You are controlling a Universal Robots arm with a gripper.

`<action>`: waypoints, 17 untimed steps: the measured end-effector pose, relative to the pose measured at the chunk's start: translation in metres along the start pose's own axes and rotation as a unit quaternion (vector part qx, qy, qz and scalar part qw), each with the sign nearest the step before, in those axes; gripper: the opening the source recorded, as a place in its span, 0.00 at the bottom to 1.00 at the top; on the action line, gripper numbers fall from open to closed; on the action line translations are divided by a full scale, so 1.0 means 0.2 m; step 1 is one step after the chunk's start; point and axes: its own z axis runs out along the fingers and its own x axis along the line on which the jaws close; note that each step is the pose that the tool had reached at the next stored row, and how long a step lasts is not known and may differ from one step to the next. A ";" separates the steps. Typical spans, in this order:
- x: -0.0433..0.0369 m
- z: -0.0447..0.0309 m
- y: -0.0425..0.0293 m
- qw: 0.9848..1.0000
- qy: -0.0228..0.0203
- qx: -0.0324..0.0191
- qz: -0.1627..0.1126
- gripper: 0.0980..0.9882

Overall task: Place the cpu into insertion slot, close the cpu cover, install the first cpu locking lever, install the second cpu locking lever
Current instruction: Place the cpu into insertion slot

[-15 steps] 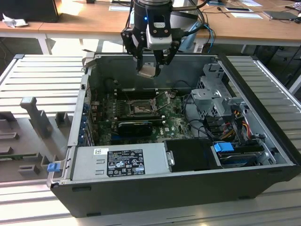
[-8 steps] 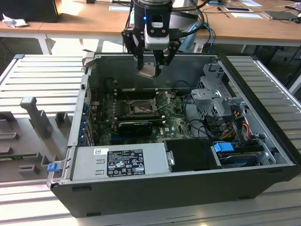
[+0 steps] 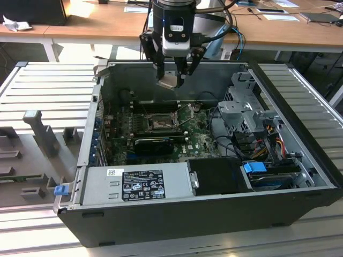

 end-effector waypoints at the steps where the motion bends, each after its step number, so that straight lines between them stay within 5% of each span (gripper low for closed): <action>1: 0.000 0.000 0.000 1.000 0.000 0.000 0.005 0.48; 6: 0.000 0.004 0.000 1.000 -0.003 -0.001 0.030 0.48; 17: 0.000 0.012 -0.001 0.999 -0.003 -0.001 0.035 0.48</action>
